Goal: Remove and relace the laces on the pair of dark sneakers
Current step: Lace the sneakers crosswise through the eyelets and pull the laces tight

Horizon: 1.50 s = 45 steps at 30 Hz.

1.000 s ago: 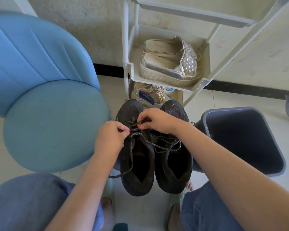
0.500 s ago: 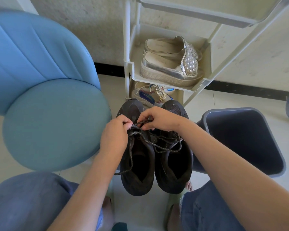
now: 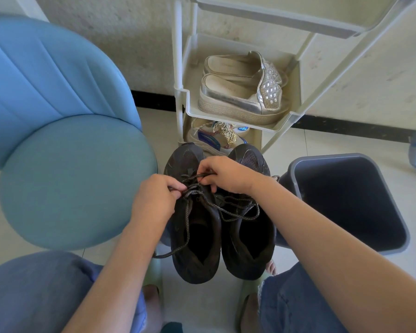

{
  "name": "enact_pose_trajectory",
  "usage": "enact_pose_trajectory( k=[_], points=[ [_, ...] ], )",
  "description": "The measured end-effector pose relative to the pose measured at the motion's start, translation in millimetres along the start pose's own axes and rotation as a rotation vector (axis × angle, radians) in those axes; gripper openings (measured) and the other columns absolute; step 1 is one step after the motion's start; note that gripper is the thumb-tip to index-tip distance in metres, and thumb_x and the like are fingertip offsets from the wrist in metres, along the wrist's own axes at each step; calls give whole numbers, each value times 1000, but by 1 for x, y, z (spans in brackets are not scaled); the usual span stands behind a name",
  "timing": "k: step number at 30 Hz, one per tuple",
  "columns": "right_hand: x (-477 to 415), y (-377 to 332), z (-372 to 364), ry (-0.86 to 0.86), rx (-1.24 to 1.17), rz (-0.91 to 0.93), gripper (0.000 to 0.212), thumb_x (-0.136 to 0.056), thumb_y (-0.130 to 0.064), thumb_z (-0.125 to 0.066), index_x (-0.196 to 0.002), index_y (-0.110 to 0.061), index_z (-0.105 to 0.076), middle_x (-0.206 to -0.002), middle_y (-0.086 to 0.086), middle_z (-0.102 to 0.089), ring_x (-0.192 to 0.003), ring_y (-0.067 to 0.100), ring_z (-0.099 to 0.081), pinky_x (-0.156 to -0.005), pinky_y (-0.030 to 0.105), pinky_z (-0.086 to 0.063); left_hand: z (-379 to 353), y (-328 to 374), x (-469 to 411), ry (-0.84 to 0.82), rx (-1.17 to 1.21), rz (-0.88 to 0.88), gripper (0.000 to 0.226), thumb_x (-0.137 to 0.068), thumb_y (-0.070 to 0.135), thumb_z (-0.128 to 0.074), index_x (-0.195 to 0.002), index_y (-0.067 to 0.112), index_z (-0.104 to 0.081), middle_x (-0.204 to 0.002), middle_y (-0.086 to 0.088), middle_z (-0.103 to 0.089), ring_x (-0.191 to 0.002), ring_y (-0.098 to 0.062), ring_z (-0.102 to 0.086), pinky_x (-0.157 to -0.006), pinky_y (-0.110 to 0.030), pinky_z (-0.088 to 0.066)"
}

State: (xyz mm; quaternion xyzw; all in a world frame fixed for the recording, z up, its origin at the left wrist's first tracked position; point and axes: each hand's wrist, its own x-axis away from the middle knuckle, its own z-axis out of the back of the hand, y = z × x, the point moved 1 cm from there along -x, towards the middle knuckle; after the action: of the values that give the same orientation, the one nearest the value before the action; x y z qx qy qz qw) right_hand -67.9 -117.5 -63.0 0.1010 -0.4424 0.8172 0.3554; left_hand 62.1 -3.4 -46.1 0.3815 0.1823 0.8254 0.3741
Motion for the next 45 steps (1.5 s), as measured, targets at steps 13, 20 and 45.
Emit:
enact_pose_trajectory(
  k=[13,20,45],
  points=[
    [3,-3,4,68,25,-4,9,-95,-5,-49,-100,-11,-55,-96,6,-63,-65,5,-49,-68,27,-45,-10,1,-13,160,-67,-59,20,-91,15,-59,-106,22,-70,-101,-1,-70,-84,-21,-62,-74,-26,-43],
    [4,-5,3,69,19,-3,7,-99,-9,-45,-98,-14,-49,-83,8,-66,-47,2,-47,-53,19,-43,-15,3,-17,125,-139,-124,19,-90,15,-61,-102,26,-71,-102,3,-71,-96,-18,-63,-78,-28,-45],
    [-1,5,8,155,-105,-66,17,-87,-5,-63,-99,-12,-72,-78,-1,-66,-65,3,-55,-76,20,-45,-24,3,-15,250,-244,-212,14,-101,19,-41,-102,18,-55,-105,-4,-62,-88,-27,-59,-70,-37,-43]
  ],
)
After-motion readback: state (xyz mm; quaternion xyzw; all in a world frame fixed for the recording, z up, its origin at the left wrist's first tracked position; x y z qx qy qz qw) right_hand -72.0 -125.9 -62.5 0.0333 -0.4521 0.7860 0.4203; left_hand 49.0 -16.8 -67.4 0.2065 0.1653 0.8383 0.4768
